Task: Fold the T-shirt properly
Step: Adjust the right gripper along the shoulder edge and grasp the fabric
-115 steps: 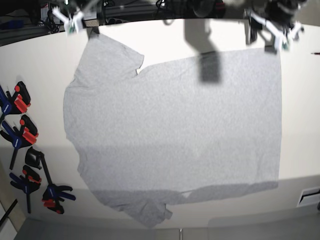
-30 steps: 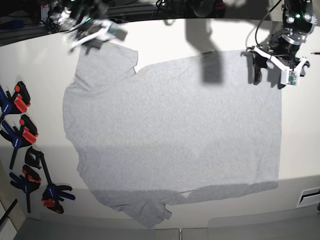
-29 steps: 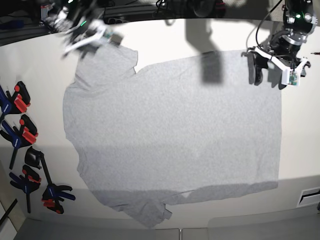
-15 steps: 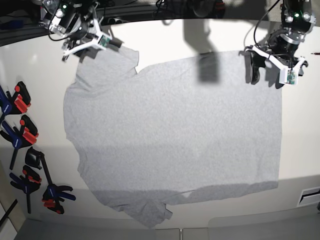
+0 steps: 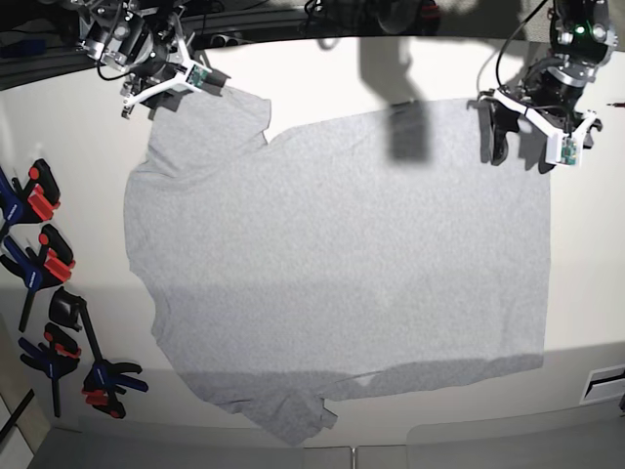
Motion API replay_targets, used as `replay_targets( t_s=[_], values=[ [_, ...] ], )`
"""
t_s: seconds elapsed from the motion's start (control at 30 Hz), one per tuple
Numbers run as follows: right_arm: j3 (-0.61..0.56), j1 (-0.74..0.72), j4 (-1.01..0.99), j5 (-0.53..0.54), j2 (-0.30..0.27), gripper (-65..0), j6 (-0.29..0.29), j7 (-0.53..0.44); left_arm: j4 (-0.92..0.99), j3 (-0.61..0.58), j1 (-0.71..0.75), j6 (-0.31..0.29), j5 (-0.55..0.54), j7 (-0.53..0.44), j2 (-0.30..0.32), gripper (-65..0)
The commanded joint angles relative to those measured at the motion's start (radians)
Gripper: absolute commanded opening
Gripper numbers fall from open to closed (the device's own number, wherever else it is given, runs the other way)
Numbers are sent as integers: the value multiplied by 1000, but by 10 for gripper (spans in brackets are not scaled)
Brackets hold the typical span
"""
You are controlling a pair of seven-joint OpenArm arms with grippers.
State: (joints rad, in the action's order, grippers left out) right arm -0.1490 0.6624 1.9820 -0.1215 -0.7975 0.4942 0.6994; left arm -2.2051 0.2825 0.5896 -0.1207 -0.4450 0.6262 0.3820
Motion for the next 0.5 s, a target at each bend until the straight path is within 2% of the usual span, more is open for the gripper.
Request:
replay_targets(
  t_s=[0.0, 0.27, 0.47],
  values=[
    [4, 0, 10, -3, -14, -295, -4, -8, -17, 6, 0, 0, -2, -28, 11, -229],
    [4, -2, -4, -3, -14, -295, -4, -8, -17, 6, 0, 0, -2, -28, 12, -229],
    [3, -66, -25, -2, -14, -295, -3, -11, -17, 6, 0, 0, -2, -28, 12, -229]
  ],
)
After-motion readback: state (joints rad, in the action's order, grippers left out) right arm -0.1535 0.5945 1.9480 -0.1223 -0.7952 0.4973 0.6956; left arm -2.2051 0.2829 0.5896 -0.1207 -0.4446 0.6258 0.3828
